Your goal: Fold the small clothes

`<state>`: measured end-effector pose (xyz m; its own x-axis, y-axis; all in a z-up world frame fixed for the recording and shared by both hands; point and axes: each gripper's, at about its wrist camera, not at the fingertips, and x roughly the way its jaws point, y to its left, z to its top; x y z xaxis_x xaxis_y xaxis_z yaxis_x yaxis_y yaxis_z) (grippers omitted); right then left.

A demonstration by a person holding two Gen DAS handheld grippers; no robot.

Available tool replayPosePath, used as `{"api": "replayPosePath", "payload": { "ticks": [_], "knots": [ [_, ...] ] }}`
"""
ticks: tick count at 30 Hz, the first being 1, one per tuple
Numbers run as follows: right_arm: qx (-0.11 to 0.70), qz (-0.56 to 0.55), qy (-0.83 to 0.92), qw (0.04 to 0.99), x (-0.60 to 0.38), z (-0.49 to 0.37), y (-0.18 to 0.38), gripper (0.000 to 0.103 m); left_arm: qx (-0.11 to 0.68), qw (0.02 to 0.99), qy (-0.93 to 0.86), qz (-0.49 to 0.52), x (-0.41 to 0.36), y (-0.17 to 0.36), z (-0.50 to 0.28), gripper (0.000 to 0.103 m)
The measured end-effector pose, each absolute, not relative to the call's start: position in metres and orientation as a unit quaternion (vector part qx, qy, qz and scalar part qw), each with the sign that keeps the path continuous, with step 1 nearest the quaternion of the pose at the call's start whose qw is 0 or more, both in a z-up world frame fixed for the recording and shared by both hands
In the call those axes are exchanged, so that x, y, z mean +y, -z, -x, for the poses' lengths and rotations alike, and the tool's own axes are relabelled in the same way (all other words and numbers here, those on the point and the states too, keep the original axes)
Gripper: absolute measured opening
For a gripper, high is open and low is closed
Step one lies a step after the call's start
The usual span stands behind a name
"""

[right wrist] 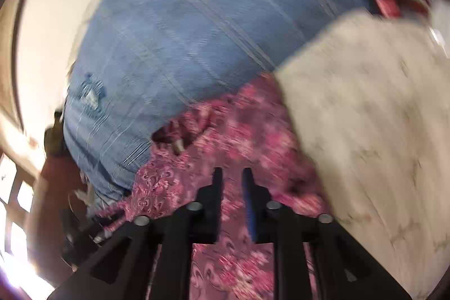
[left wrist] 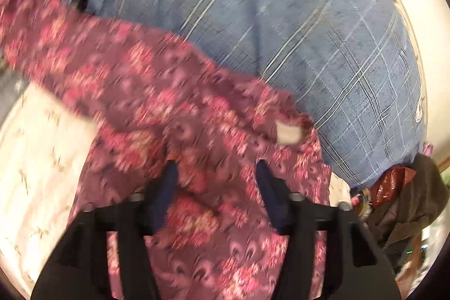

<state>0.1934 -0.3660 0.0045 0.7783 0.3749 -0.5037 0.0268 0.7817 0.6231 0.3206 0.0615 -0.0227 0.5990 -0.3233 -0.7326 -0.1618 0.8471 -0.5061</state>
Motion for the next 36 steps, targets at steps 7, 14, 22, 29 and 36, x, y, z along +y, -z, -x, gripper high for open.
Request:
{"api": "replayPosePath", "payload": {
  "ticks": [7, 14, 22, 29, 36],
  "knots": [
    [0.390, -0.210, -0.053, 0.895, -0.328, -0.241, 0.059, 0.042, 0.504, 0.846, 0.015, 0.172, 0.024, 0.077, -0.365, 0.056],
    [0.360, -0.195, -0.075, 0.909, -0.324, -0.237, 0.063, 0.054, 0.466, 0.859, -0.011, 0.211, 0.118, 0.028, -0.343, 0.063],
    [0.353, -0.207, -0.085, 0.909, -0.326, -0.231, 0.059, 0.057, 0.440, 0.819, -0.216, 0.299, 0.340, 0.024, -0.318, 0.066],
    [0.352, -0.208, -0.089, 0.908, -0.326, -0.229, 0.059, 0.060, 0.407, 0.794, -0.230, 0.387, 0.405, 0.040, -0.325, 0.066],
    [0.349, -0.213, -0.097, 0.907, -0.326, -0.229, 0.059, 0.064, 0.375, 0.803, -0.200, 0.417, 0.425, 0.044, -0.347, 0.024]
  ]
}}
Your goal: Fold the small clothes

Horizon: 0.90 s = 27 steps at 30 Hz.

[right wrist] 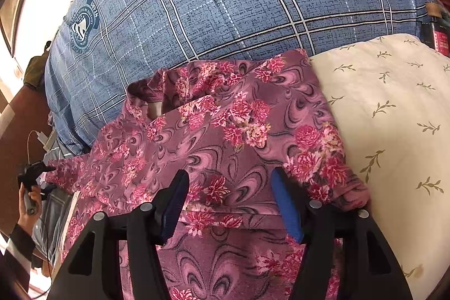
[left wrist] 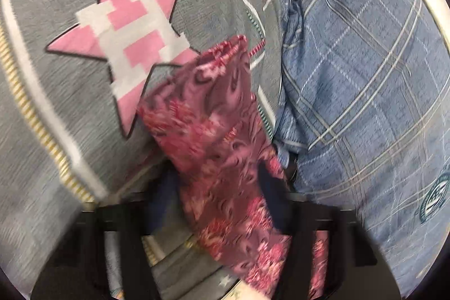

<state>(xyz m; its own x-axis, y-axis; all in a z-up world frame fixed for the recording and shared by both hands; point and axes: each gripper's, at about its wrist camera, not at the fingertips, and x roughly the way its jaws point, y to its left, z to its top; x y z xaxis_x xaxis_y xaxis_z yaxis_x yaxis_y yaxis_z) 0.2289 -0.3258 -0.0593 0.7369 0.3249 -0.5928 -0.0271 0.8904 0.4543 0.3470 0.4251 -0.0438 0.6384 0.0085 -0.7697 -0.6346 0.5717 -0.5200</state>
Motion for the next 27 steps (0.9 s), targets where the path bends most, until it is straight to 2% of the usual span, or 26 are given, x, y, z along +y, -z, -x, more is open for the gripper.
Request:
{"api": "replayPosePath", "payload": {
  "ticks": [1, 6, 11, 20, 27],
  "knots": [
    [0.349, -0.215, -0.099, 0.907, -0.326, -0.229, 0.059, 0.065, 0.386, 0.794, -0.188, 0.431, 0.431, 0.051, -0.349, 0.008],
    [0.344, -0.228, -0.108, 0.904, -0.329, -0.229, 0.060, 0.066, 0.370, 0.793, -0.174, 0.452, 0.433, 0.043, -0.337, 0.007],
    [0.342, -0.233, -0.111, 0.903, -0.331, -0.228, 0.061, 0.066, 0.361, 0.825, -0.118, 0.418, 0.389, -0.001, -0.319, 0.007],
    [0.339, -0.241, -0.115, 0.902, -0.334, -0.226, 0.061, 0.066, 0.359, 0.868, 0.002, 0.342, 0.257, -0.070, -0.310, 0.007],
    [0.334, -0.250, -0.120, 0.901, -0.338, -0.224, 0.062, 0.066, 0.387, 0.873, 0.080, 0.284, 0.146, -0.078, -0.316, 0.007]
  ]
}}
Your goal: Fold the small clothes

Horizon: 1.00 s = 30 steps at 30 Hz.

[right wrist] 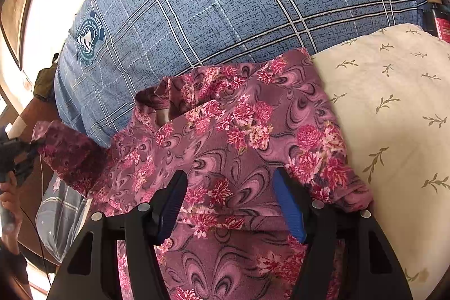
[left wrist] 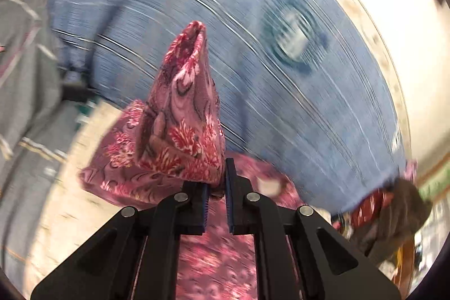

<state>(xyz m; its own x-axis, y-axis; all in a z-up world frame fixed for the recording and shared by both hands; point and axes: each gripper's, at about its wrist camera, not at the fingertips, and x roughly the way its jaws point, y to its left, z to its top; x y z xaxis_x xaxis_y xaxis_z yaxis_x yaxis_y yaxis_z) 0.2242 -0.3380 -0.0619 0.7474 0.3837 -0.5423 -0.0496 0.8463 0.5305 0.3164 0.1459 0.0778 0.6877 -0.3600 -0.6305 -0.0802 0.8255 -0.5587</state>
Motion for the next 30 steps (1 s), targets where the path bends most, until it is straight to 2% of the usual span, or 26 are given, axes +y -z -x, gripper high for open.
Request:
{"api": "replayPosePath", "payload": {
  "ticks": [6, 9, 11, 12, 14, 19, 22, 23, 26, 30],
  "knots": [
    [0.330, -0.258, -0.126, 0.899, -0.339, -0.223, 0.063, 0.066, 0.440, 0.846, 0.128, 0.273, 0.057, -0.039, -0.330, 0.007],
    [0.328, -0.261, -0.128, 0.899, -0.341, -0.221, 0.064, 0.066, 0.479, 0.822, 0.139, 0.274, 0.018, -0.003, -0.339, 0.008],
    [0.328, -0.262, -0.129, 0.898, -0.341, -0.221, 0.064, 0.066, 0.513, 0.805, 0.136, 0.264, -0.008, 0.023, -0.345, 0.011],
    [0.327, -0.263, -0.129, 0.898, -0.341, -0.221, 0.064, 0.066, 0.524, 0.801, 0.132, 0.257, -0.016, 0.030, -0.346, 0.017],
    [0.327, -0.263, -0.130, 0.898, -0.342, -0.221, 0.064, 0.066, 0.552, 0.786, 0.131, 0.245, -0.028, 0.044, -0.340, 0.050],
    [0.330, -0.265, -0.129, 0.897, -0.342, -0.222, 0.063, 0.066, 0.535, 0.771, 0.171, 0.299, 0.006, 0.034, -0.307, 0.058],
    [0.353, -0.260, -0.112, 0.892, -0.338, -0.229, 0.056, 0.066, 0.505, 0.781, 0.147, 0.337, 0.060, 0.025, -0.285, 0.071],
    [0.365, -0.266, -0.106, 0.886, -0.333, -0.232, 0.051, 0.070, 0.496, 0.790, 0.130, 0.336, 0.077, 0.023, -0.279, 0.073],
    [0.376, -0.316, -0.166, 0.855, -0.311, -0.241, 0.044, 0.071, 0.479, 0.803, 0.095, 0.341, 0.114, 0.018, -0.270, 0.073],
    [0.408, -0.315, -0.177, 0.839, -0.264, -0.261, 0.047, 0.074, 0.475, 0.795, 0.086, 0.369, 0.145, 0.025, -0.267, 0.073]
  ]
}}
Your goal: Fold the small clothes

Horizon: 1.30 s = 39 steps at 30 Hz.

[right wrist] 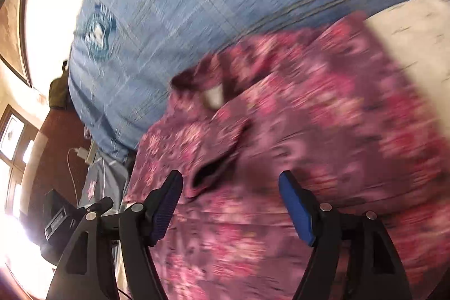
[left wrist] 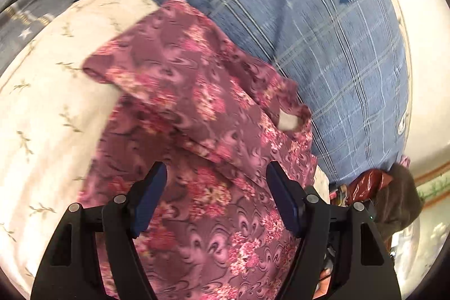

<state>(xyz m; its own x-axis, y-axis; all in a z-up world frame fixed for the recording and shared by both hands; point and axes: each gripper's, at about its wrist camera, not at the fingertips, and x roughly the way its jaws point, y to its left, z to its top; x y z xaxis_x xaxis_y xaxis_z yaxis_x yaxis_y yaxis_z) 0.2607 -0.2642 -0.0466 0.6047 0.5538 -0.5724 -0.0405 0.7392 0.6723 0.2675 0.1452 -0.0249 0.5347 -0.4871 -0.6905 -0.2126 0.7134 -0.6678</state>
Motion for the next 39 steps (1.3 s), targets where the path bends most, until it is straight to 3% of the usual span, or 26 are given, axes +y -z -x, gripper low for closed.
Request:
{"api": "replayPosePath", "payload": {
  "ticks": [3, 4, 5, 7, 13, 21, 22, 23, 24, 29, 34, 39],
  "knots": [
    [0.418, -0.291, -0.149, 0.848, -0.240, -0.275, 0.048, 0.071, 0.476, 0.789, 0.082, 0.379, 0.157, 0.032, -0.264, 0.073],
    [0.418, -0.279, -0.136, 0.854, -0.235, -0.278, 0.046, 0.053, 0.477, 0.786, 0.084, 0.384, 0.156, 0.035, -0.263, 0.073],
    [0.423, -0.273, -0.143, 0.852, -0.231, -0.283, 0.044, 0.010, 0.479, 0.784, 0.084, 0.385, 0.158, 0.037, -0.263, 0.073],
    [0.426, -0.281, -0.152, 0.847, -0.234, -0.285, 0.040, 0.006, 0.482, 0.784, 0.083, 0.383, 0.153, 0.040, -0.264, 0.073],
    [0.340, -0.306, -0.101, 0.883, -0.318, -0.260, 0.007, 0.006, 0.484, 0.775, 0.076, 0.399, 0.147, 0.050, -0.271, 0.073],
    [0.373, -0.330, -0.057, 0.865, -0.369, -0.264, 0.038, 0.006, 0.477, 0.770, 0.048, 0.420, 0.136, 0.055, -0.294, 0.070],
    [0.378, -0.327, -0.057, 0.864, -0.369, -0.265, 0.040, 0.007, 0.470, 0.776, 0.040, 0.419, 0.137, 0.052, -0.300, 0.048],
    [0.383, -0.322, -0.057, 0.864, -0.368, -0.268, 0.039, 0.007, 0.467, 0.783, 0.036, 0.409, 0.137, 0.048, -0.305, 0.013],
    [0.380, -0.322, -0.065, 0.865, -0.365, -0.269, 0.034, 0.007, 0.466, 0.790, 0.027, 0.398, 0.139, 0.042, -0.309, 0.004],
    [0.251, -0.347, -0.126, 0.895, -0.377, -0.239, -0.017, 0.006, 0.424, 0.821, 0.004, 0.382, 0.155, 0.021, -0.306, 0.004],
    [0.410, -0.271, -0.054, 0.869, -0.364, -0.258, 0.045, 0.006, 0.493, 0.796, -0.028, 0.349, 0.149, 0.064, -0.306, 0.005],
    [0.353, -0.285, -0.036, 0.890, -0.370, -0.227, 0.022, 0.013, 0.485, 0.780, 0.004, 0.396, 0.163, 0.067, -0.278, 0.006]
  ]
}}
